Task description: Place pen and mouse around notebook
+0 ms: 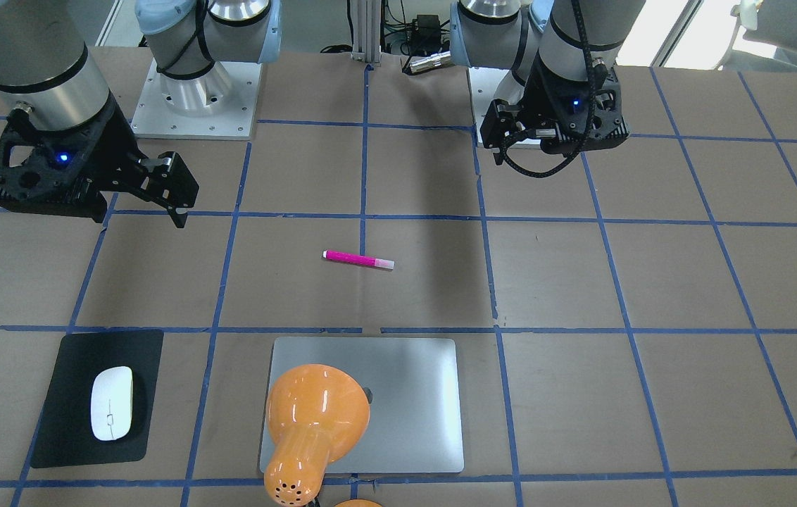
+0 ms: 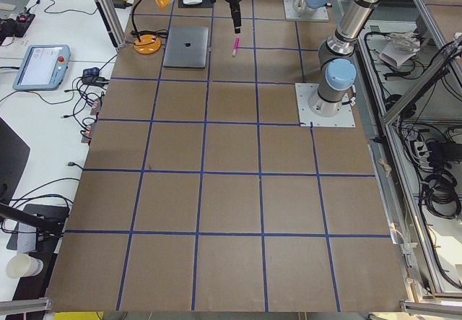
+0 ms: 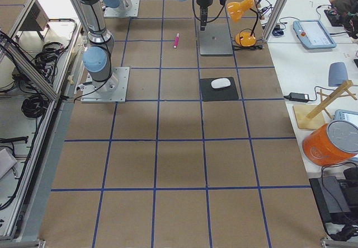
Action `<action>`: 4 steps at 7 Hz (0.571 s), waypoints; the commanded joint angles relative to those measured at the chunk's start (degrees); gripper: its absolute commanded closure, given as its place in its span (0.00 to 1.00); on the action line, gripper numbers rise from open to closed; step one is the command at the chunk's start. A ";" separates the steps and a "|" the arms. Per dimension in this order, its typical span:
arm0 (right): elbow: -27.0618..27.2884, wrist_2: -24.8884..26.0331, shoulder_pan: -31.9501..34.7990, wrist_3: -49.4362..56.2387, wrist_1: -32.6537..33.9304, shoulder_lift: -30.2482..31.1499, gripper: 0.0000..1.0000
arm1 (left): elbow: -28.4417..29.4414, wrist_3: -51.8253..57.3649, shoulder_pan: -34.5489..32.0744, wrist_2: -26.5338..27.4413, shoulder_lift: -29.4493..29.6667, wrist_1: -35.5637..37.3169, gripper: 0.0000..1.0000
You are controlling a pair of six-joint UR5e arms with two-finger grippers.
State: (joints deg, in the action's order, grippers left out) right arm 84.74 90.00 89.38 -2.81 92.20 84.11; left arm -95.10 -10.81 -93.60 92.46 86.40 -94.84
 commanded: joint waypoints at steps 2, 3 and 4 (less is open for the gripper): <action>0.07 0.00 0.00 0.00 -0.17 0.00 0.00 | 0.00 -2.26 -0.09 -0.09 0.00 -0.08 0.00; 0.07 0.00 0.00 0.00 -0.26 0.00 0.00 | 0.00 -7.33 -0.26 -0.17 0.52 -0.08 0.00; 0.07 0.08 0.00 0.00 -0.26 0.09 0.00 | 0.00 -12.69 -0.70 -0.70 1.13 -0.08 0.00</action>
State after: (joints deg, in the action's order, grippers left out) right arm 84.80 90.02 89.38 -2.81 91.99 84.14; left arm -95.10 -17.53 -93.90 92.20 86.89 -94.91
